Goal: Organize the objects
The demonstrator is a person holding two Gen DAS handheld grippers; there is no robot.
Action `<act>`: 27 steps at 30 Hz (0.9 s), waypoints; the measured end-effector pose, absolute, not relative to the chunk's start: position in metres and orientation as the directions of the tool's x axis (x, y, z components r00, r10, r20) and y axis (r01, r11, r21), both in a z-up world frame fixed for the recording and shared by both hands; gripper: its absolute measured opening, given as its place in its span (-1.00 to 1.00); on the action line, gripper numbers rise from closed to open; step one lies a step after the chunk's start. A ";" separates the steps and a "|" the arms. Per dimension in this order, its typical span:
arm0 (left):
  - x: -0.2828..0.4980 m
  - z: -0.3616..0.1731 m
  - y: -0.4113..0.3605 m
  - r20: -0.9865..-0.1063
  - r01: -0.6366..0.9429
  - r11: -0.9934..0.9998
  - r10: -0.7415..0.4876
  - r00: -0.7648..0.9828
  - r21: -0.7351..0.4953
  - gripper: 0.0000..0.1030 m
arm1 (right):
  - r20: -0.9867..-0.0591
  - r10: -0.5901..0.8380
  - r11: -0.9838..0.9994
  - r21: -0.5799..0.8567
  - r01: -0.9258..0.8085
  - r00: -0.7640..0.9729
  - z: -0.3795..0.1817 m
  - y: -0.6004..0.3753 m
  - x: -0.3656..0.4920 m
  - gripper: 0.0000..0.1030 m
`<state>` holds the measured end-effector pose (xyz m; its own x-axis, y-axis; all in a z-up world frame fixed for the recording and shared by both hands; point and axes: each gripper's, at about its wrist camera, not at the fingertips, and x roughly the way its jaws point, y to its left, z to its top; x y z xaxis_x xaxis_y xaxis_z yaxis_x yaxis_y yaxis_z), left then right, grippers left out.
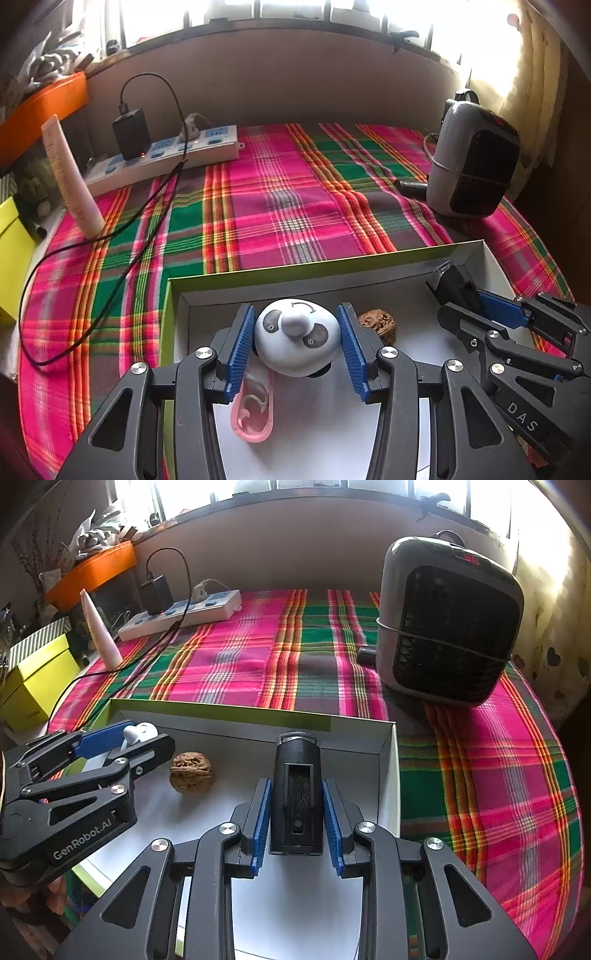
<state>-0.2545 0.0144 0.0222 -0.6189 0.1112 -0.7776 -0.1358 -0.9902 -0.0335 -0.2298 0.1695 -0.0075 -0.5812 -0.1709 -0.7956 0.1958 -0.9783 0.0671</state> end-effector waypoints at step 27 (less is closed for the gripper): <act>-0.264 0.012 0.015 -0.810 -0.127 -0.992 0.073 -0.582 0.001 -0.14 | -0.804 -0.131 -0.980 0.016 0.199 -0.580 -0.012 0.162 -0.232 -0.44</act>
